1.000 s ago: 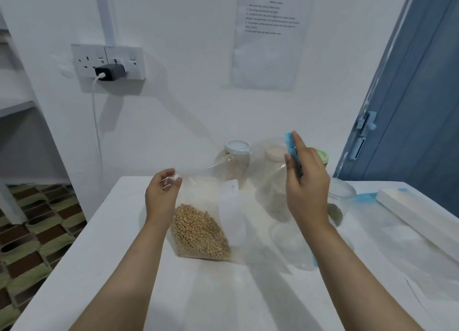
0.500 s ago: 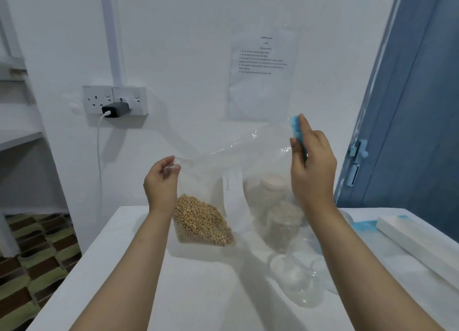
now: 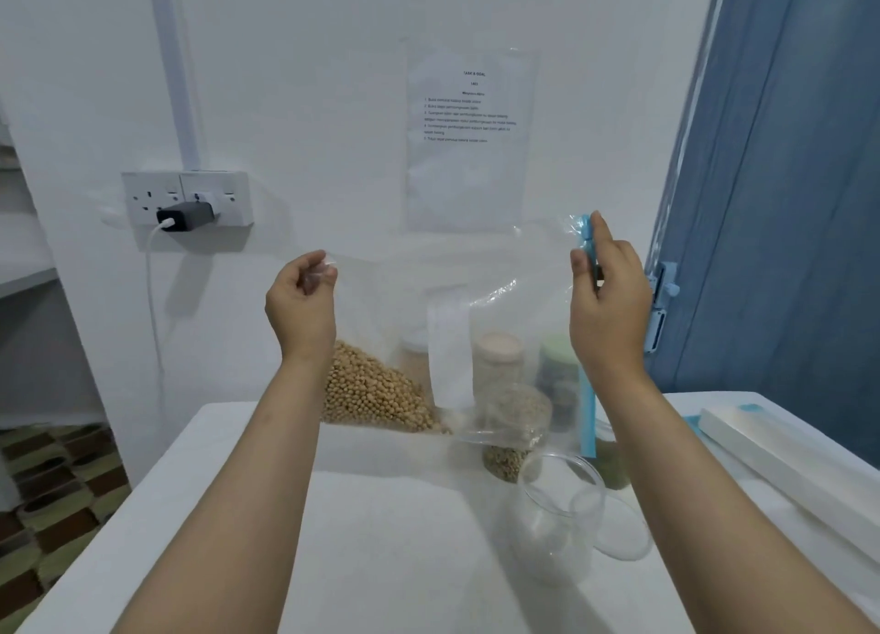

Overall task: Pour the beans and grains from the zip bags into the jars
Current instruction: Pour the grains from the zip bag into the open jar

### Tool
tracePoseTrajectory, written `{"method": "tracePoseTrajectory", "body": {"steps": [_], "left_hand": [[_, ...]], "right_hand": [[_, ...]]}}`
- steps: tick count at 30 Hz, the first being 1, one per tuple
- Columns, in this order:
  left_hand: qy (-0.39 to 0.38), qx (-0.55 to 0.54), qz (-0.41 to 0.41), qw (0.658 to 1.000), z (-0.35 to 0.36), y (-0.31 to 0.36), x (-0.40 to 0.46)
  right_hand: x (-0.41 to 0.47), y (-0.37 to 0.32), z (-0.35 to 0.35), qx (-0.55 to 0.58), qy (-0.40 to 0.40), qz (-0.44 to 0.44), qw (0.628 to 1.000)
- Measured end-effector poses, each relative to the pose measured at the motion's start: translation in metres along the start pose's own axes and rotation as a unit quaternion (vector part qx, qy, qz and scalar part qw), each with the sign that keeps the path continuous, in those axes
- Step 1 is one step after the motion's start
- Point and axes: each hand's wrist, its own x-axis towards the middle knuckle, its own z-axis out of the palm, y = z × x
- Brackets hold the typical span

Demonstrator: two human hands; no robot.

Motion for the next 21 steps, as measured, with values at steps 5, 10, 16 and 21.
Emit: {"method": "tracePoseTrajectory", "body": {"steps": [5, 10, 16, 21], "left_hand": [[0.006, 0.020, 0.012, 1.000, 0.009, 0.010, -0.001], [0.015, 0.028, 0.023, 0.999, 0.014, 0.024, -0.003], [-0.004, 0.051, 0.034, 0.998, 0.020, 0.037, -0.013], [-0.013, 0.063, 0.038, 0.997, 0.026, 0.046, -0.020]], "right_hand": [[-0.009, 0.012, -0.009, 0.016, -0.008, 0.030, 0.999], [-0.017, 0.018, -0.014, 0.028, -0.017, 0.040, 0.999], [-0.031, 0.032, -0.022, 0.041, -0.014, 0.076, 0.996], [-0.039, 0.040, -0.029, 0.040, 0.001, 0.097, 0.994]]}}
